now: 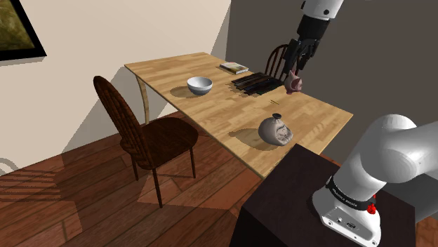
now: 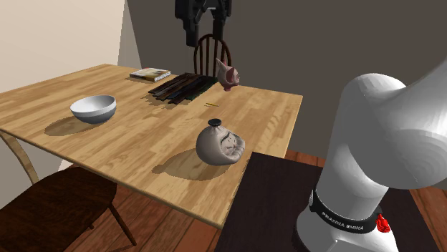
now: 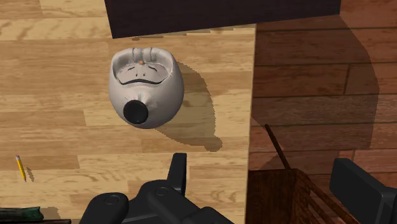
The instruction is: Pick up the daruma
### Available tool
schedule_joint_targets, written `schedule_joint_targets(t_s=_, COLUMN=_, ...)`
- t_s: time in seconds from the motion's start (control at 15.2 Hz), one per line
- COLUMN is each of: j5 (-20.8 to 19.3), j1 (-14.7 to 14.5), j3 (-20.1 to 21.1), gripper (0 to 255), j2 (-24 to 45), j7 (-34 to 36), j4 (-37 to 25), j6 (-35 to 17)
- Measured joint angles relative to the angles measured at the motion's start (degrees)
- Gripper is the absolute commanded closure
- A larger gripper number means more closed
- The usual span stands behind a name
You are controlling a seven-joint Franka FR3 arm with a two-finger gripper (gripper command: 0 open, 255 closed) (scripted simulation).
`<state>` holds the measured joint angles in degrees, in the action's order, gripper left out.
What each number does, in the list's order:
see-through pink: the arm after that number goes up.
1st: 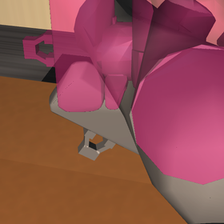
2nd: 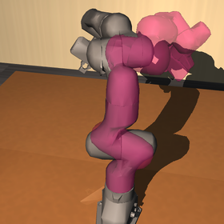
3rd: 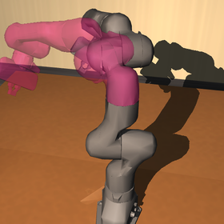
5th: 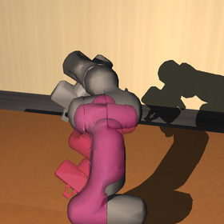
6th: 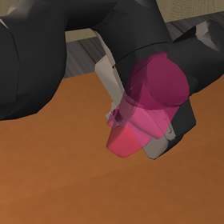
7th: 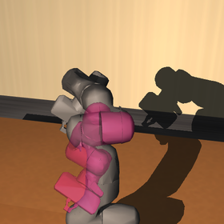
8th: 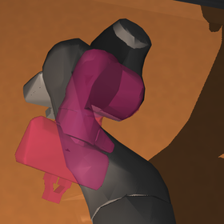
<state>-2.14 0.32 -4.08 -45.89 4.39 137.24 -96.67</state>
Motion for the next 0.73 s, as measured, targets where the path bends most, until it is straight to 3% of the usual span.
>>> schedule_joint_targets(t_s=0.33, j5=-1.2, j1=0.7, j3=-2.3, gripper=0, j2=1.4, j7=-2.2, j4=3.6, j6=-4.6)
schedule_joint_targets(t_s=0.73, j5=-3.5, j1=2.1, j3=-7.3, gripper=0, j2=7.1, j7=-6.7, j4=9.3, j6=-15.1)
